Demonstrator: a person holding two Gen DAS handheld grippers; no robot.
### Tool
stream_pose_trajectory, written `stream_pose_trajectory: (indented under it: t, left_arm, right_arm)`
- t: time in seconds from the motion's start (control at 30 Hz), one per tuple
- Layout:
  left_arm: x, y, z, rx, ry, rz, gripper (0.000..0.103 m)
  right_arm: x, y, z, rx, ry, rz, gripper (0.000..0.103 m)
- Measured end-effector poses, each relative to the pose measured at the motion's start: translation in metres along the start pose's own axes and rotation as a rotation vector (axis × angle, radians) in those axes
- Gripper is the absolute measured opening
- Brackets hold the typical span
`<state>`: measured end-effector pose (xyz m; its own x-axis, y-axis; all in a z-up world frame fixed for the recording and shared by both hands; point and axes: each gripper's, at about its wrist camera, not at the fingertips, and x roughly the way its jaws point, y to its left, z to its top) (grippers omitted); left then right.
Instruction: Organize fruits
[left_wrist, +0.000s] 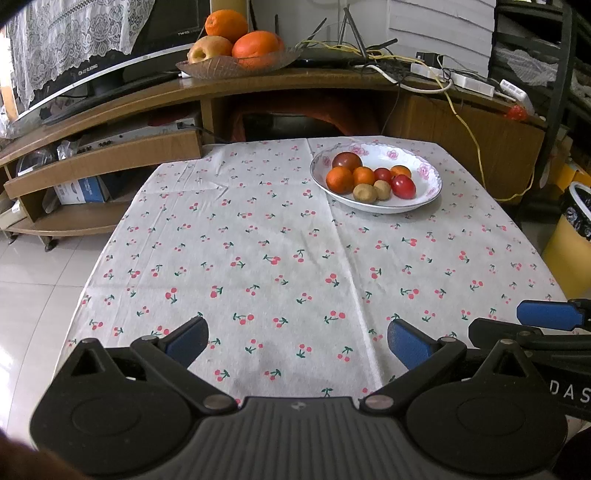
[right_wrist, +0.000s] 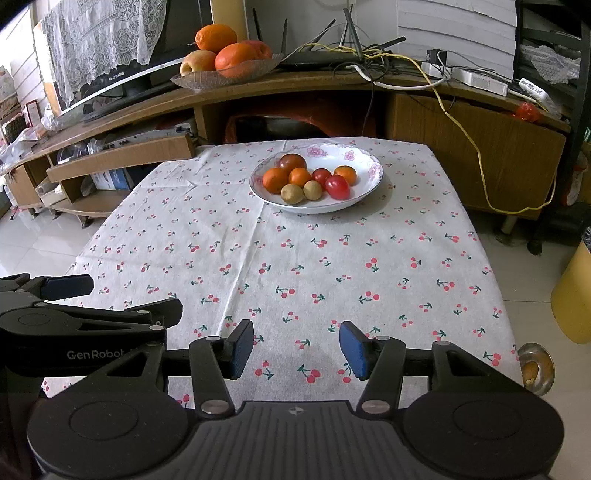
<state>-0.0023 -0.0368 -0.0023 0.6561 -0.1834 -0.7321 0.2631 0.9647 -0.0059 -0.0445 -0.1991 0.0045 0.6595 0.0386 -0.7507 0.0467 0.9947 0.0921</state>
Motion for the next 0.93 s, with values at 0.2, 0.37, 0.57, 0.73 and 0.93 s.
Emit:
stream_pose_trajectory:
  t: [0.2, 0.37, 0.57, 0.73, 0.93]
  left_arm:
    - [0.0003, 0.0004, 0.0000, 0.000, 0.002, 0.000, 0.103]
    - [0.0000, 0.0009, -0.0002, 0.001, 0.002, 0.003, 0.103]
    - [0.0001, 0.0009, -0.0002, 0.000, 0.003, 0.004, 0.103]
    - [-0.0004, 0.0012, -0.0004, -0.001, 0.002, 0.005, 0.103]
    - [-0.0006, 0.0013, -0.0009, -0.006, 0.009, 0.012, 0.103]
  right_arm:
    - [0.0000, 0.0001, 0.0001, 0.000, -0.001, 0.000, 0.052]
    - [-0.0002, 0.0004, 0.0005, 0.000, 0.000, 0.000, 0.052]
    - [-0.0003, 0.0005, 0.0007, 0.000, 0.000, -0.001, 0.053]
    - [0.0000, 0.0003, 0.0002, -0.001, -0.001, -0.001, 0.053]
    - [0.0010, 0.0007, -0.0023, 0.001, -0.002, -0.004, 0.055]
